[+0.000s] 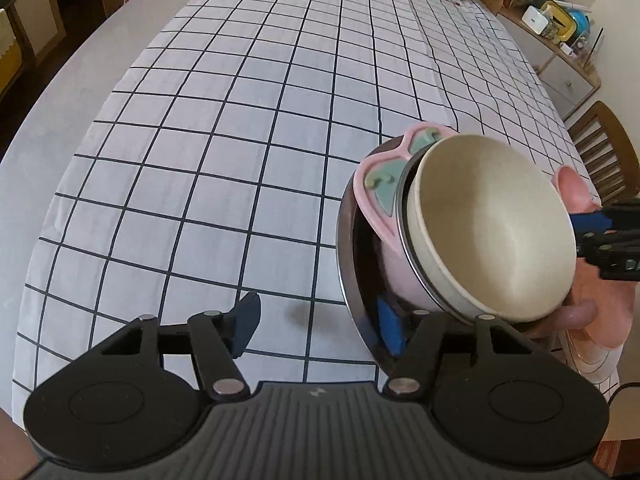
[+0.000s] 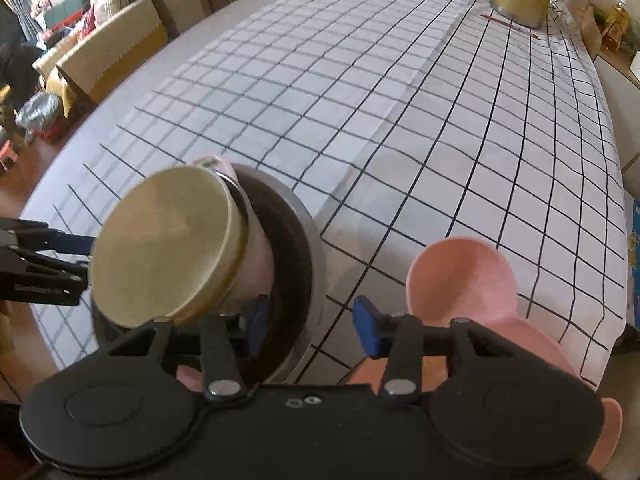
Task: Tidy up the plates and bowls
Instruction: 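Close both tools on the rim of the stacked dishes, then lift the dish stack with both tools and carry it over the pink pig-shaped bowl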
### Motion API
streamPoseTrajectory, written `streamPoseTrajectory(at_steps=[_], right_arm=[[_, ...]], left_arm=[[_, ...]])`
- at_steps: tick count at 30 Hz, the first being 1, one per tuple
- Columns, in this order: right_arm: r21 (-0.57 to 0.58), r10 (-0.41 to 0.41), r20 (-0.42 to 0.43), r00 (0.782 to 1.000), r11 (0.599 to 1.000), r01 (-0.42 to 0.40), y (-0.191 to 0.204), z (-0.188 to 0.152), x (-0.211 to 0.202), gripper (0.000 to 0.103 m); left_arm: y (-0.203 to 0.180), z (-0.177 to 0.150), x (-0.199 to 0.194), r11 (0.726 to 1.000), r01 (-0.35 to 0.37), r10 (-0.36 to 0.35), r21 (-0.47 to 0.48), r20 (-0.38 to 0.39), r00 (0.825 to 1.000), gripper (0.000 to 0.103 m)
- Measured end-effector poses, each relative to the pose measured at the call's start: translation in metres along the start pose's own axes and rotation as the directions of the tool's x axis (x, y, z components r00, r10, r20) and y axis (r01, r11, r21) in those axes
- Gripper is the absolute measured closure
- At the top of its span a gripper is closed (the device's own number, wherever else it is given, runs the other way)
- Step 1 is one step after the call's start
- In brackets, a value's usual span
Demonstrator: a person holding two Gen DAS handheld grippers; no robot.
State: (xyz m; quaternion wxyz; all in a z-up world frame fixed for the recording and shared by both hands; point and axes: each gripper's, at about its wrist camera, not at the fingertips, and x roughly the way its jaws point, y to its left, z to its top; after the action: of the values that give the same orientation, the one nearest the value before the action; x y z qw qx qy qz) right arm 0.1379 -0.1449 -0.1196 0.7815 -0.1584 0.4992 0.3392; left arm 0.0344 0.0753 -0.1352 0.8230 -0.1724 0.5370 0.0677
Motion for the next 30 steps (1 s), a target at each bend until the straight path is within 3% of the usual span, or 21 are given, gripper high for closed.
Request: streamPoseTrajectory(at_steps=[10, 12, 30], right_arm=[[0.054, 0.051, -0.054, 0.997, 0.997, -0.048, -0.006, -0.005, 0.022, 0.086], [0.062, 0.056, -0.053, 0.997, 0.997, -0.052, -0.005, -0.005, 0.022, 0.086], [0.117, 0.011, 0.003, 1.0, 0.993, -0.011, 0.0, -0.011, 0.003, 0.087]], left_arm=[[-0.008, 0.01, 0.007, 0.998, 0.063, -0.062, 0.032, -0.025, 0.998, 0.08], [-0.01, 0.012, 0.008, 0.996, 0.074, -0.073, 0.05, -0.029, 0.997, 0.088], [-0.021, 0.027, -0.006, 0.988, 0.081, -0.079, 0.133, -0.02, 0.997, 0.089]])
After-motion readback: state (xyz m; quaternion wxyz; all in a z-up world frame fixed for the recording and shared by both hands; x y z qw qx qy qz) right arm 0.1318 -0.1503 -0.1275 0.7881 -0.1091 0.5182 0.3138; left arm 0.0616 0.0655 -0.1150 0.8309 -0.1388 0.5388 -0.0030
